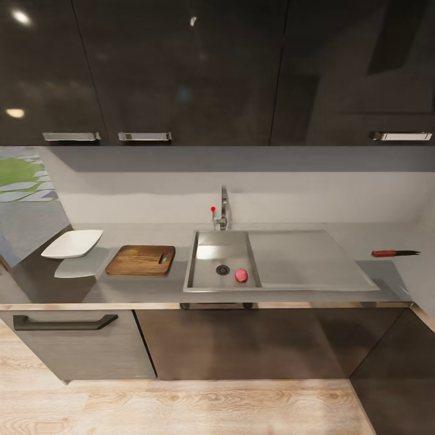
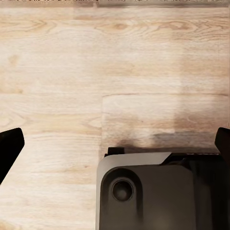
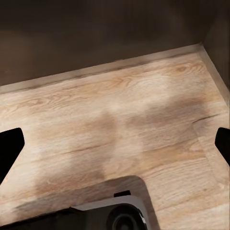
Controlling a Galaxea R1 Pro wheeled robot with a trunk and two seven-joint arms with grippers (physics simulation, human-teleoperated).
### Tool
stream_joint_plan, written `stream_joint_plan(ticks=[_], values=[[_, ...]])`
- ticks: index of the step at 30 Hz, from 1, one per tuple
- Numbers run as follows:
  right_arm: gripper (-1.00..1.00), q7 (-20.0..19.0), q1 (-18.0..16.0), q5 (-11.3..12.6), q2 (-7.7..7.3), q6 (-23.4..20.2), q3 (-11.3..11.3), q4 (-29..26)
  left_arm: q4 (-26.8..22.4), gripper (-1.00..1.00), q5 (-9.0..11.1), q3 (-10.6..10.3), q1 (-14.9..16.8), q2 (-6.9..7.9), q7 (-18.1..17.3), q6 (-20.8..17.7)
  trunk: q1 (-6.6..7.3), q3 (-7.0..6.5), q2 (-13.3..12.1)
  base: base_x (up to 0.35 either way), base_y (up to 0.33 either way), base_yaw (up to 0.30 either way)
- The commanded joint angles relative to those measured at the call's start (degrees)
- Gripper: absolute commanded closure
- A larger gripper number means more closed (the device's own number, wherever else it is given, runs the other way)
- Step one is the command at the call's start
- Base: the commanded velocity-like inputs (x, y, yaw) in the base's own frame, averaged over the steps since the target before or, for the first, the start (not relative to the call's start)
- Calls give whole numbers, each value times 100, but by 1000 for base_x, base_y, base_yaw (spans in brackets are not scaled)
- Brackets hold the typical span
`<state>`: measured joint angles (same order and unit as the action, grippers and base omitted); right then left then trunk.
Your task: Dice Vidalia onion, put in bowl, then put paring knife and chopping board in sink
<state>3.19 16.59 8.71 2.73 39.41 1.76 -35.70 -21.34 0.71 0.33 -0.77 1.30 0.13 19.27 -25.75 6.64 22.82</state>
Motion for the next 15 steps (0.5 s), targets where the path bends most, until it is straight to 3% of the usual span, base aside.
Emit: stream_joint_plan(ticks=[1,8,10,13,15], values=[[-100,-1,2,7,-1,17,8,-61,-13,-100,7,2,-2,-3,2,7,-4,9,10,0,0,0],[-100,2,2,4,-17,89,8,-322,-467,-100,-18,2,-2,-249,19,-56,-4,9,10,0,0,0],[-100,3,2,2,-17,135,8,-336,-949,-100,-26,-7,-2,-330,21,-438,-4,9,10,0,0,0],[-100,4,2,0,-18,182,12,-346,-2124,-100,-30,-114,-2,-433,20,-1850,-4,9,10,0,0,0],[-100,3,2,0,-18,190,15,-348,-2735,-100,-33,-295,-2,-453,21,-2510,-4,9,10,0,0,0]])
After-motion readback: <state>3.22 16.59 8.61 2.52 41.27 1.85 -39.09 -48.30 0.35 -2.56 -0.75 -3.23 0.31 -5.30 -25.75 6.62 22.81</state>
